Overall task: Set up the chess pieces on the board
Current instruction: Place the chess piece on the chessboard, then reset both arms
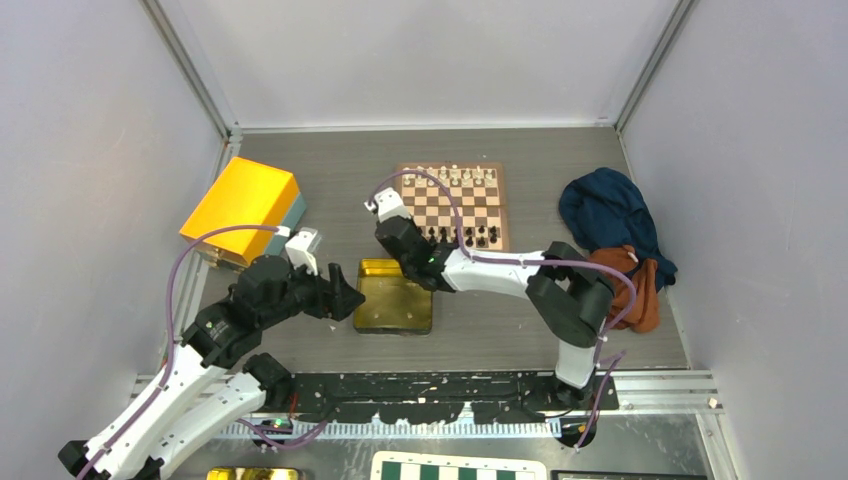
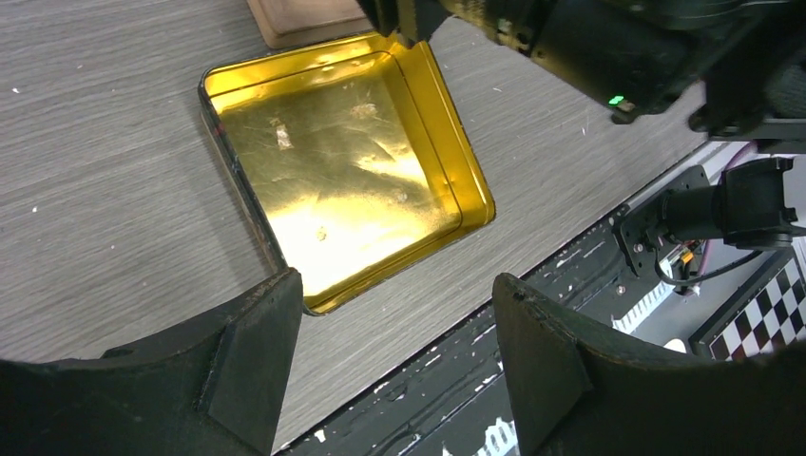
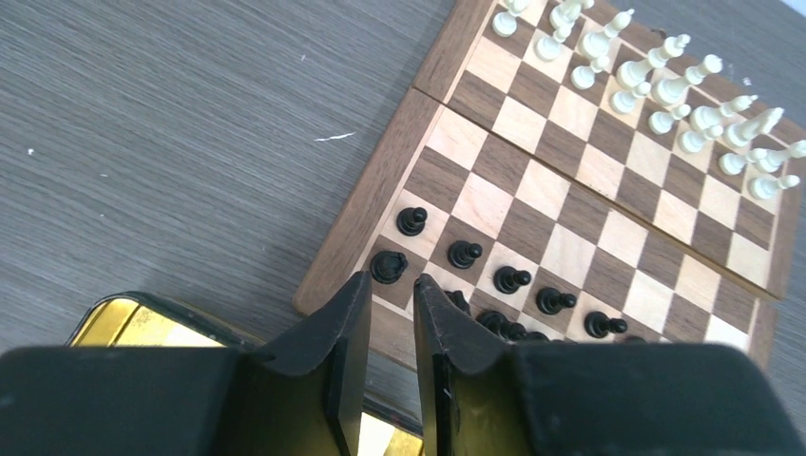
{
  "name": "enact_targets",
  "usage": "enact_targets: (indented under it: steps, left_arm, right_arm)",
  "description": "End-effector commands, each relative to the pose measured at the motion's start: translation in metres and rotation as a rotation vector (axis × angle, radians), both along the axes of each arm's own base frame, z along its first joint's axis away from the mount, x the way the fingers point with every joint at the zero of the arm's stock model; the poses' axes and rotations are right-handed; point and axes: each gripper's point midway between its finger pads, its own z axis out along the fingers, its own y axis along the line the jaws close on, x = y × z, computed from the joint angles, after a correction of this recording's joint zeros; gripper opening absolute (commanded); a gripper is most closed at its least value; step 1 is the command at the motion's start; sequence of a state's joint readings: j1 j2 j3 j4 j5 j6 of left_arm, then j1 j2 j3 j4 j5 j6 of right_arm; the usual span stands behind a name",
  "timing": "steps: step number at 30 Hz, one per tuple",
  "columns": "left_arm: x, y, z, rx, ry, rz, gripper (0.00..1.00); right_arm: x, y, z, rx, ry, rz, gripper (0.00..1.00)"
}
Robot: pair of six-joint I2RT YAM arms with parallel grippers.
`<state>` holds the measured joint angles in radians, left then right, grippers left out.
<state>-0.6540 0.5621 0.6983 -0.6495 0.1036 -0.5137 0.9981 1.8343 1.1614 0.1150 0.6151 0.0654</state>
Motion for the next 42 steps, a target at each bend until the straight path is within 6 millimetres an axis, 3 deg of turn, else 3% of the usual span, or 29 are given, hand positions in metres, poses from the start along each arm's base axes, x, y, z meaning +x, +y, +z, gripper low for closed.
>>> enact_targets:
  steps: [1, 11, 16, 24, 30, 36, 42]
  left_arm:
    - [0.006, 0.004, 0.017, -0.019, -0.042, 0.035, 0.75]
    - [0.012, 0.009, -0.012, 0.042, 0.055, 0.106, 0.77]
    - [0.018, 0.012, -0.028, 0.091, 0.096, 0.148, 0.76]
    - [0.031, 0.002, -0.052, 0.135, 0.157, 0.153, 0.74]
    - [0.042, -0.006, -0.070, 0.159, 0.187, 0.156, 0.71]
    - [0.056, -0.007, -0.087, 0.210, 0.204, 0.191, 0.64]
    - [0.068, -0.002, -0.114, 0.295, 0.233, 0.233, 0.50]
  right_arm:
    - [-0.003, -0.010, 0.062, 0.086, -0.059, -0.052, 0.29]
    - [-0.049, -0.062, 0.097, 0.111, 0.003, -0.171, 0.30]
    - [-0.066, -0.103, 0.115, 0.179, -0.017, -0.269, 0.30]
    - [-0.089, -0.154, 0.100, 0.158, 0.010, -0.365, 0.29]
    - [-0.092, -0.184, 0.087, 0.155, 0.002, -0.447, 0.24]
    - [-0.087, -0.194, 0.083, 0.169, 0.015, -0.463, 0.21]
    - [-0.081, -0.201, 0.082, 0.185, 0.022, -0.470, 0.19]
